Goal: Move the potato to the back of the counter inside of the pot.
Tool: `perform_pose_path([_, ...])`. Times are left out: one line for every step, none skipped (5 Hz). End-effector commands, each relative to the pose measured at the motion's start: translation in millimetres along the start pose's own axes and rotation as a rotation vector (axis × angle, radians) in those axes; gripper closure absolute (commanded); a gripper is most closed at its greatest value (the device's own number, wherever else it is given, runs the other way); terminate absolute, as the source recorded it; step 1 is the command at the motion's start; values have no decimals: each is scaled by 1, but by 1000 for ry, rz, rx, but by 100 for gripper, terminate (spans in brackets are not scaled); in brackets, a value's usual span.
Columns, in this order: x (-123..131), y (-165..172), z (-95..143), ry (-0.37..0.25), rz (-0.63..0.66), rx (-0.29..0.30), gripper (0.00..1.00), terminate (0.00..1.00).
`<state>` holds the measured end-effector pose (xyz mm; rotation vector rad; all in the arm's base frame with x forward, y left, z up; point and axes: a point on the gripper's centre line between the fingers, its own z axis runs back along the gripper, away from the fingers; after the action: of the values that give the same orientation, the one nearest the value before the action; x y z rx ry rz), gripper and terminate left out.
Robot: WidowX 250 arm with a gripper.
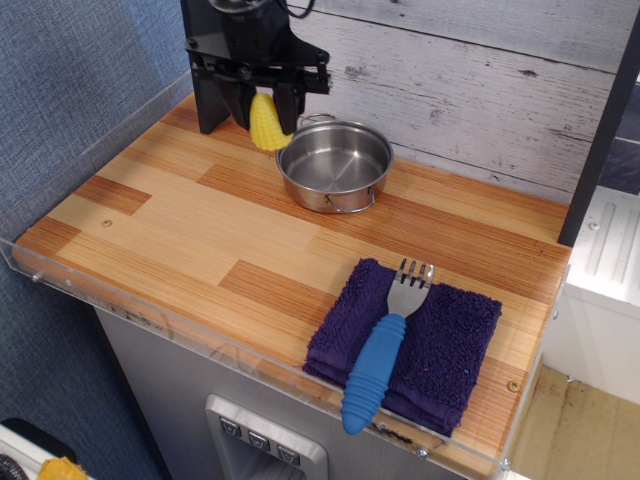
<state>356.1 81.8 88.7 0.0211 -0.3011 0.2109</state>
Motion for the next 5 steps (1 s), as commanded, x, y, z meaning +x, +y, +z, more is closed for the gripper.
perform_pose_path([20,-22,-23,3,-19,-27,100,0])
perform_pose_path([16,-30,-31,20,-8,-40,100,0])
perform_pose_path([11,-35,-30,19,-18,-33,100,0])
perform_pose_path([7,-38,-22,24,-30,-33,0,0])
perform_pose_path([6,-43,-15,15,-38,-40,0,0])
